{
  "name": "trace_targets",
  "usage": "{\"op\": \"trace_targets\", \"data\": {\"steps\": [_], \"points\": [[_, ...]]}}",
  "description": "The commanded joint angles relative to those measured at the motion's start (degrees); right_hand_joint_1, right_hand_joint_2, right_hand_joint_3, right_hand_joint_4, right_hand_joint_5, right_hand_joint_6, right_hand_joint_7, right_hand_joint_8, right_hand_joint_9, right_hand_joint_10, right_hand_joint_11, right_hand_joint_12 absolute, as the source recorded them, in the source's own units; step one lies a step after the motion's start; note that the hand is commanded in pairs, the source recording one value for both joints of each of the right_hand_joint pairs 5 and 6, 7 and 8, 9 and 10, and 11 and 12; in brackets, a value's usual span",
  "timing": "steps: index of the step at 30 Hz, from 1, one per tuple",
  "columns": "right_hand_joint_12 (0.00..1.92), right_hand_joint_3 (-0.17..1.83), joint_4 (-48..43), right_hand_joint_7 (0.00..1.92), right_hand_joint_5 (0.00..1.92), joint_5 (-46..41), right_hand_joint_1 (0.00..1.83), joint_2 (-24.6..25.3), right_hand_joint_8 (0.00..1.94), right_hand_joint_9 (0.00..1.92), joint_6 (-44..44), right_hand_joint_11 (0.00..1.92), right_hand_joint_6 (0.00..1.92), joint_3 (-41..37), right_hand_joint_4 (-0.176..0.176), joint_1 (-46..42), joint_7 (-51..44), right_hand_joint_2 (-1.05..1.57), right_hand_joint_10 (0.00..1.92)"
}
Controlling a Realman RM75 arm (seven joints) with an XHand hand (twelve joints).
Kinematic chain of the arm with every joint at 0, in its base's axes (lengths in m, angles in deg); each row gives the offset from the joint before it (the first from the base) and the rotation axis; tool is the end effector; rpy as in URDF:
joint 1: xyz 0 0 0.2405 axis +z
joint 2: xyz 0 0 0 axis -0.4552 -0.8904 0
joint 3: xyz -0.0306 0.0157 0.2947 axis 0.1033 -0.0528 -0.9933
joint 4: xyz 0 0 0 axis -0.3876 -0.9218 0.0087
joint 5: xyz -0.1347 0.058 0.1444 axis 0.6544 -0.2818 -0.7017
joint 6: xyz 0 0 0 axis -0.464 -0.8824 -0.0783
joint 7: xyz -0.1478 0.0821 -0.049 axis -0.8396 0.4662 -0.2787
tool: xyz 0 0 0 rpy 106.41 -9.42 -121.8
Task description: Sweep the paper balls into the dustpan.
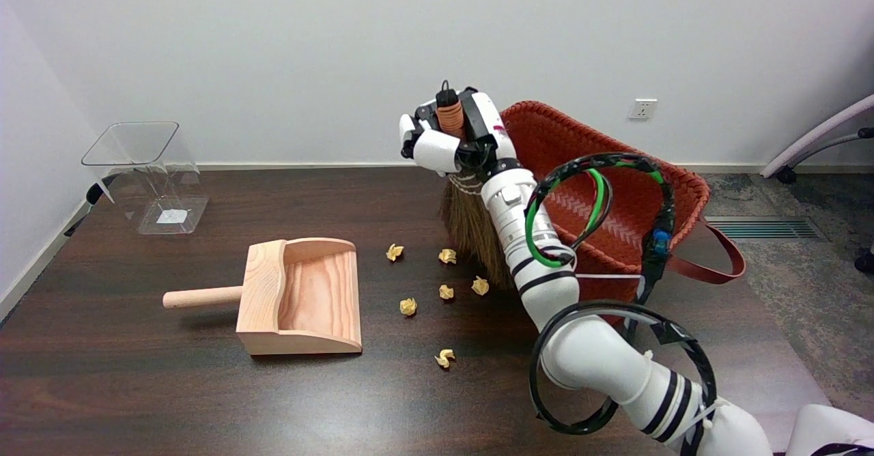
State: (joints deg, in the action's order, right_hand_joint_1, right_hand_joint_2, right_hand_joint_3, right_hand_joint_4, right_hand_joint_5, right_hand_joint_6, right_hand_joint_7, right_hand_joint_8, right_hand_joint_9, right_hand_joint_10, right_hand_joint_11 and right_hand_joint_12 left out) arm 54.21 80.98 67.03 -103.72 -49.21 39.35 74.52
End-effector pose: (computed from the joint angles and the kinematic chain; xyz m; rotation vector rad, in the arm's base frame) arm -0.2217 -0.3963 0.2212 1.3841 -0.8185 1.2667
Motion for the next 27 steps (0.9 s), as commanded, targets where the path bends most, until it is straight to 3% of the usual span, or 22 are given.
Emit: {"op": "trace_targets", "data": {"steps": [1,12,19,27], "points": [[1.92,1.05,-4.87,1.92,1.92,3.4,1.09,3.89,1.92,1.92,-4.4,1.92,1.92,0.44,0.0,-3.11,4.58,0.96,1.92],[1.92,1.08,-7.01,1.92,1.92,7.22,1.12,6.16,1.92,1.92,-4.06,1.92,1.92,-0.34,0.0,-4.63,8.91,0.86,1.92],[1.92,1.11,-8.63,1.92,1.92,15.31,1.14,8.35,1.92,1.92,-4.74,1.92,1.92,-3.47,0.0,-5.27,13.33,0.77,1.92],[1.92,1.18,-9.36,1.92,1.92,20.39,1.17,7.42,1.92,1.92,-5.1,1.92,1.92,-3.78,0.0,-3.43,12.99,0.74,1.92]]}}
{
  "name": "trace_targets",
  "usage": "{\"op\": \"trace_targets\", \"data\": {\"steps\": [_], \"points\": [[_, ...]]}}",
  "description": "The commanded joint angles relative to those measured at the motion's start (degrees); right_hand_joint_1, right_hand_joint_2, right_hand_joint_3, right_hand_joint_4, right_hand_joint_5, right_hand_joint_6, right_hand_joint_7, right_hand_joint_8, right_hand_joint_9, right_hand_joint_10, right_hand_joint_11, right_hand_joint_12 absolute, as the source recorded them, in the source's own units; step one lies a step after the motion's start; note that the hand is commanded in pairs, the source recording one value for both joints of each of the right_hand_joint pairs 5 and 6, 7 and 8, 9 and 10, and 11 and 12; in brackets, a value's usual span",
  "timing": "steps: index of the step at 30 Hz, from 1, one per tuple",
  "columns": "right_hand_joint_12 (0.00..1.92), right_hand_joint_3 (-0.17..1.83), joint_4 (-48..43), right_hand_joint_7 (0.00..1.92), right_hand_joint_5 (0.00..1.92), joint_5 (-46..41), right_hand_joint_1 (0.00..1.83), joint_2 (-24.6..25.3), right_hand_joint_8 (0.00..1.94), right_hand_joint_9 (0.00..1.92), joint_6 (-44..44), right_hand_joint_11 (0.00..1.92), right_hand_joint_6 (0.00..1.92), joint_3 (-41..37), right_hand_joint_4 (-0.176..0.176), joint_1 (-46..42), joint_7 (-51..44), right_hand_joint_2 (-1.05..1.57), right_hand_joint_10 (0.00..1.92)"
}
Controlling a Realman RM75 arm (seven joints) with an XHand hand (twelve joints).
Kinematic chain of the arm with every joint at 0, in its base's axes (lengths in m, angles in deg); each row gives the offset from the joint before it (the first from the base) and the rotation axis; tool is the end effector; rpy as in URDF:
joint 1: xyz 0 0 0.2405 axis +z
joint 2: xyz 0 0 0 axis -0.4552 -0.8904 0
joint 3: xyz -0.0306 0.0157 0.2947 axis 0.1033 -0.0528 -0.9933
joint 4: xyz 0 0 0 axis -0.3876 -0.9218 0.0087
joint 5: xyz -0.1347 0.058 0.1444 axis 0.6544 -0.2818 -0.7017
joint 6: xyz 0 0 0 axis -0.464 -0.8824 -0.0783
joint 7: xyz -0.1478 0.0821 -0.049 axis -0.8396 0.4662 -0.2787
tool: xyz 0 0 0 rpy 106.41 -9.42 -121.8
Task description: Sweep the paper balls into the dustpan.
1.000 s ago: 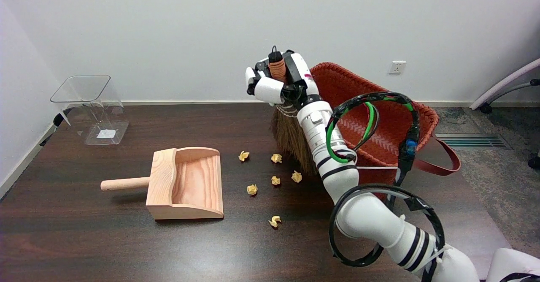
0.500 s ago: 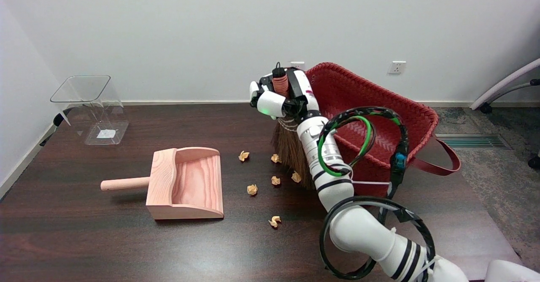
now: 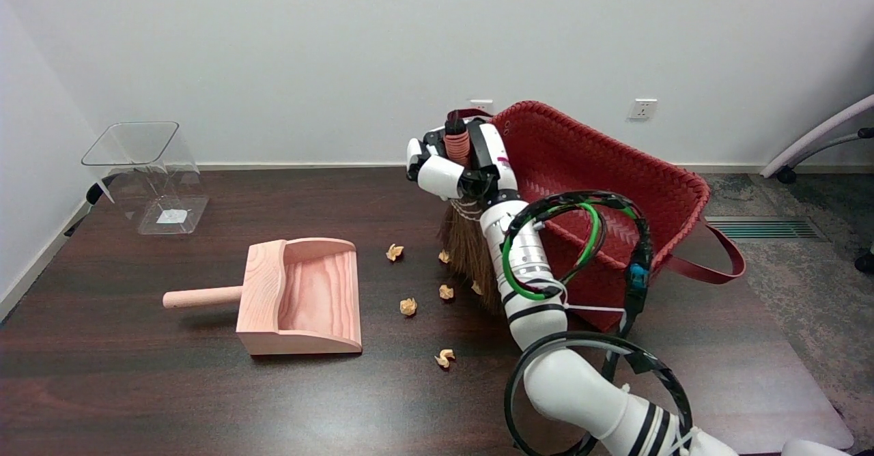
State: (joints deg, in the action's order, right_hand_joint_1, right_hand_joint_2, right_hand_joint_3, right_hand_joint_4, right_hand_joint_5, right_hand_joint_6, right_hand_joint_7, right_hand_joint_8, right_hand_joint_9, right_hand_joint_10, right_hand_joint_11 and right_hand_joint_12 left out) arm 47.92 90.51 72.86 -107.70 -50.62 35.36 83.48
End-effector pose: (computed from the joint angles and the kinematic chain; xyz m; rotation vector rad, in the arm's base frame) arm -0.2567 -0.3814 0.2124 1.2840 -0.8273 1.3268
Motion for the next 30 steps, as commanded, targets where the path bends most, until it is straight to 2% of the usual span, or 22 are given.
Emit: {"op": "trace_targets", "data": {"steps": [1,15,21,22,23,24,30], "points": [[1.92,1.19,-3.44,1.92,1.92,11.15,1.18,1.54,1.92,1.92,-1.11,1.92,1.92,-2.37,0.0,0.72,4.02,0.74,1.92],[1.92,1.21,-7.97,1.92,1.92,12.54,1.17,0.07,1.92,1.92,-0.18,1.92,1.92,0.26,0.0,0.94,3.95,0.72,1.92],[1.92,1.23,-10.75,1.92,1.92,16.02,1.18,-0.3,1.92,1.92,-1.92,1.92,1.92,2.11,0.0,1.03,3.95,0.7,1.92],[1.92,1.23,-10.48,1.92,1.92,18.95,1.18,0.03,1.92,1.92,-3.19,1.92,1.92,1.27,0.0,1.12,4.26,0.7,1.92],[1.92,1.24,-8.37,1.92,1.92,28.47,1.18,1.17,1.92,1.92,-6.31,1.92,1.92,-2.81,0.0,1.42,5.42,0.7,1.92],[1.92,1.24,-12.01,1.92,1.92,16.15,1.18,-0.3,1.92,1.92,-3.03,1.92,1.92,3.04,0.0,1.03,4.43,0.69,1.92],[1.92,1.25,-12.75,1.92,1.92,16.18,1.18,-0.03,1.92,1.92,-3.59,1.92,1.92,3.56,0.0,1.04,4.43,0.69,1.92]]}}
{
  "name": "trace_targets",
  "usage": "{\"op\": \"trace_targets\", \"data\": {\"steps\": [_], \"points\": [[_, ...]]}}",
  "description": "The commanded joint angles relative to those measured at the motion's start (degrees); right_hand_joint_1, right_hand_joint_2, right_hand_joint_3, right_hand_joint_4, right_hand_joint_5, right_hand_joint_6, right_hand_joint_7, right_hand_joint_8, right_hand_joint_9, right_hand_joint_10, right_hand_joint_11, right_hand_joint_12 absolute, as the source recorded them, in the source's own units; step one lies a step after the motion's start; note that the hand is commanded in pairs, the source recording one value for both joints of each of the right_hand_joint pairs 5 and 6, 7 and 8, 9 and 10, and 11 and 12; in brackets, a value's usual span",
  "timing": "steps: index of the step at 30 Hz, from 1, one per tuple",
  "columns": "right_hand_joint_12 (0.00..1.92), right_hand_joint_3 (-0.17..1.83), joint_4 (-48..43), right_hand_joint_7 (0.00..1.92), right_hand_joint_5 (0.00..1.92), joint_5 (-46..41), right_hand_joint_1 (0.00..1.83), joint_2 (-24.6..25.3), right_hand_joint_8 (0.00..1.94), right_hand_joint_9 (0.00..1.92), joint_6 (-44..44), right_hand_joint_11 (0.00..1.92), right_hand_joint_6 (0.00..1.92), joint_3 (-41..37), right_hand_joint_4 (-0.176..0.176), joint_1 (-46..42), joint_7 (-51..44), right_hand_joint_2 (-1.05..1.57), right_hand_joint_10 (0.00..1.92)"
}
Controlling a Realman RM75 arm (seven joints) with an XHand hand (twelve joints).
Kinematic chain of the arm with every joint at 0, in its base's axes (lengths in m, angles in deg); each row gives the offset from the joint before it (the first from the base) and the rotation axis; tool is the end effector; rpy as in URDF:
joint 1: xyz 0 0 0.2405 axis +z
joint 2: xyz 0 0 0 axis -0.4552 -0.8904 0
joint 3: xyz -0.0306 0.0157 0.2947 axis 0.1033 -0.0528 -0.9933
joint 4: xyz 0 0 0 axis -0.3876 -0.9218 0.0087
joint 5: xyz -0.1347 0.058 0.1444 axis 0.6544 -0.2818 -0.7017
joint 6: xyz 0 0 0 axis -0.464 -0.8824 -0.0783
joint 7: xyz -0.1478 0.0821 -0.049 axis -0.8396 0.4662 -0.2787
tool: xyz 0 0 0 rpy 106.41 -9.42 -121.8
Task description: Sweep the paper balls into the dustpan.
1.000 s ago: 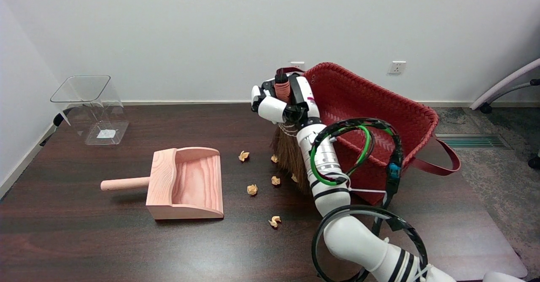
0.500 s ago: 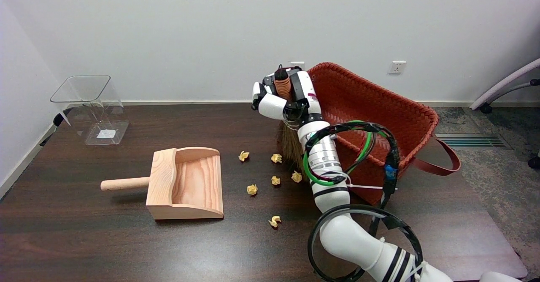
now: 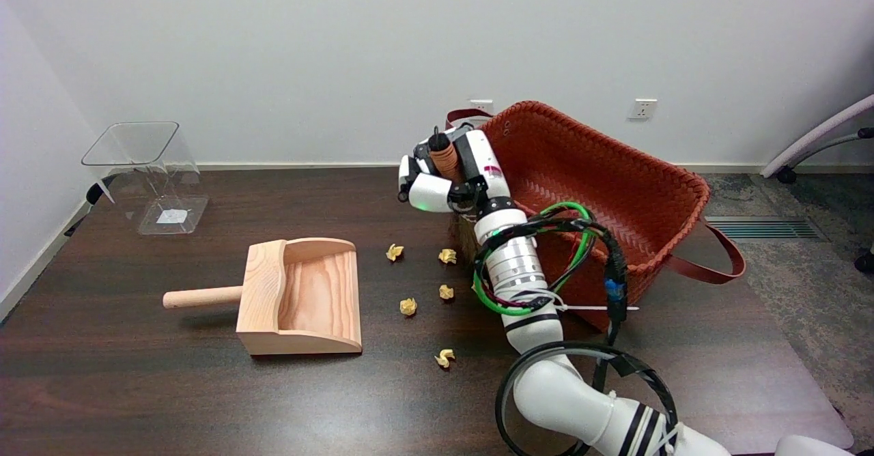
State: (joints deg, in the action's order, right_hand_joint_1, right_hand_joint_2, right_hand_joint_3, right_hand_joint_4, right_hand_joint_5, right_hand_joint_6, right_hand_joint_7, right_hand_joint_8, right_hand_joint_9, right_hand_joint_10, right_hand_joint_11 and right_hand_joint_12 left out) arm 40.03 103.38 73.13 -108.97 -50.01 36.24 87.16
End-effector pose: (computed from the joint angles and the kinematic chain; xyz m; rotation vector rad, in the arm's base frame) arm -0.2681 -0.3841 0.2070 1.4138 -0.6655 1.2144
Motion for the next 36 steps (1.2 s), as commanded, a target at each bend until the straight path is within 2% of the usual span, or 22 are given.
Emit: {"op": "trace_targets", "data": {"steps": [1,10,24,36], "points": [[1.92,1.25,-4.87,1.92,1.92,3.49,1.17,-0.18,1.92,1.92,-2.32,1.92,1.92,3.02,0.0,0.23,0.75,0.68,1.92],[1.92,1.29,-5.69,1.92,1.92,3.38,1.17,1.61,1.92,1.92,-1.57,1.92,1.92,4.15,0.0,1.87,2.31,0.67,1.92],[1.92,1.25,-12.1,1.92,1.92,-3.42,1.14,10.15,1.92,1.92,1.53,1.92,1.92,4.3,0.0,6.16,9.91,0.74,1.92],[1.92,1.2,-12.34,1.92,1.92,-5.66,1.14,12.91,1.92,1.92,3.19,1.92,1.92,5.3,0.0,6.86,14.65,0.79,1.92]]}}
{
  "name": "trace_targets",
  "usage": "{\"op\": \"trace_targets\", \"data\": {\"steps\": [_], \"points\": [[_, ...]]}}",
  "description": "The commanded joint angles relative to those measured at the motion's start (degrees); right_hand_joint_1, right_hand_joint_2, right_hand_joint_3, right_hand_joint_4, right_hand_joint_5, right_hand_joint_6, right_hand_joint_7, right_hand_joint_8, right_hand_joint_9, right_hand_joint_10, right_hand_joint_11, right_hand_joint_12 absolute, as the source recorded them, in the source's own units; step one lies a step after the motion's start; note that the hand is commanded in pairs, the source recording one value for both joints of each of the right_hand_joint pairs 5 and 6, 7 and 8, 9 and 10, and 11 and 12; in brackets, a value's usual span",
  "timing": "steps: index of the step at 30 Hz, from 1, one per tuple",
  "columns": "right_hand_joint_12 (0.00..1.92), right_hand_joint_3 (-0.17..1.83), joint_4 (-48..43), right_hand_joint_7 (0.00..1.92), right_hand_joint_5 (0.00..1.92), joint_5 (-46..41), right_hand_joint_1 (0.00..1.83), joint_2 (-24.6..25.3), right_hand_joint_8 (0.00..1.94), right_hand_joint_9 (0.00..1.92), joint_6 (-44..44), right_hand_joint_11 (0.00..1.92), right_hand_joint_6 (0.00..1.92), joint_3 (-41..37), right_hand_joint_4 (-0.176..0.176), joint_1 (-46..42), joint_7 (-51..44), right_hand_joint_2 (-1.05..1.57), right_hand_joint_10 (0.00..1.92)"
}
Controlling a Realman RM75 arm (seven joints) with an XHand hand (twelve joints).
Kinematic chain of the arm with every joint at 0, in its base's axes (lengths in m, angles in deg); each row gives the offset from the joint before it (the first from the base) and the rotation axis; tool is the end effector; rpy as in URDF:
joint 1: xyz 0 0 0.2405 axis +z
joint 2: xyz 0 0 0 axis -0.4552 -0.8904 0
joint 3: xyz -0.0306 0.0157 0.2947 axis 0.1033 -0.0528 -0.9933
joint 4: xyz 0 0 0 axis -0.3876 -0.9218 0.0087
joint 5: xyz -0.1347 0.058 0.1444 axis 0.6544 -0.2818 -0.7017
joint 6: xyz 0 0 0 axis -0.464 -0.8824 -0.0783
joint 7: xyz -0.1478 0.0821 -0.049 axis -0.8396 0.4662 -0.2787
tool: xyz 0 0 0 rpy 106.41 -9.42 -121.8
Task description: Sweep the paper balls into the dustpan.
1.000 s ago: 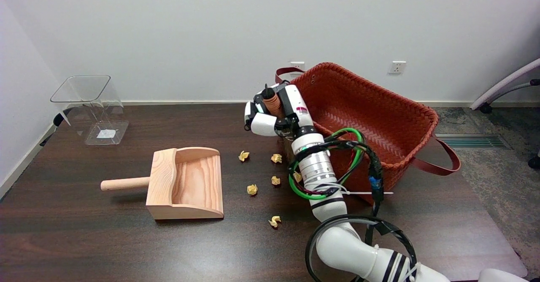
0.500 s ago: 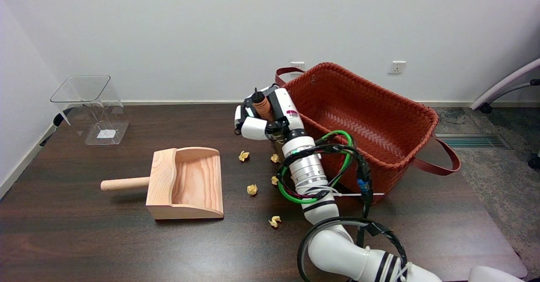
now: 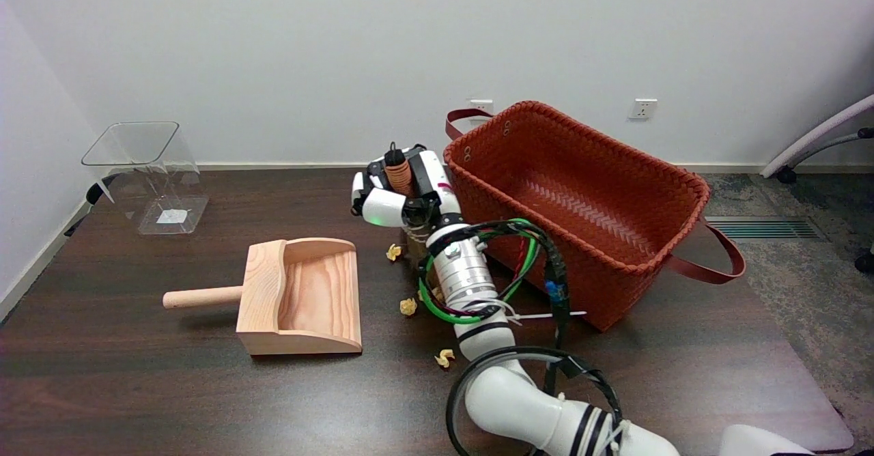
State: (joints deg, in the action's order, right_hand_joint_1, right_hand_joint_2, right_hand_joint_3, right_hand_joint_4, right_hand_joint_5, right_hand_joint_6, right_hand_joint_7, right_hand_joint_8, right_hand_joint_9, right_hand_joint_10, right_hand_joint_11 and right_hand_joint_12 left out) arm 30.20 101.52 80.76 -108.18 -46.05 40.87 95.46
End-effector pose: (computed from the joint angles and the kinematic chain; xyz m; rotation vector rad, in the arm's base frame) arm -0.2915 -0.4045 0.1487 1.3613 -0.9056 1.2759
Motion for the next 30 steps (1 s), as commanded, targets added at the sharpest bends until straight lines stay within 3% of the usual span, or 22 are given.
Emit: {"op": "trace_targets", "data": {"steps": [1,13,30], "points": [[1.92,1.18,-2.26,1.92,1.92,-3.81,1.13,5.71,1.92,1.92,2.4,1.92,1.92,1.56,0.0,2.31,6.35,0.81,1.92],[1.92,1.13,-2.5,1.92,1.92,-4.68,1.11,11.42,1.92,1.92,4.88,1.92,1.92,1.32,0.0,4.47,6.05,0.86,1.92],[1.92,1.05,-1.88,1.92,1.92,-4.95,1.08,12.96,1.92,1.92,7.91,1.92,1.92,2.24,0.0,8.41,5.85,0.95,1.92]]}}
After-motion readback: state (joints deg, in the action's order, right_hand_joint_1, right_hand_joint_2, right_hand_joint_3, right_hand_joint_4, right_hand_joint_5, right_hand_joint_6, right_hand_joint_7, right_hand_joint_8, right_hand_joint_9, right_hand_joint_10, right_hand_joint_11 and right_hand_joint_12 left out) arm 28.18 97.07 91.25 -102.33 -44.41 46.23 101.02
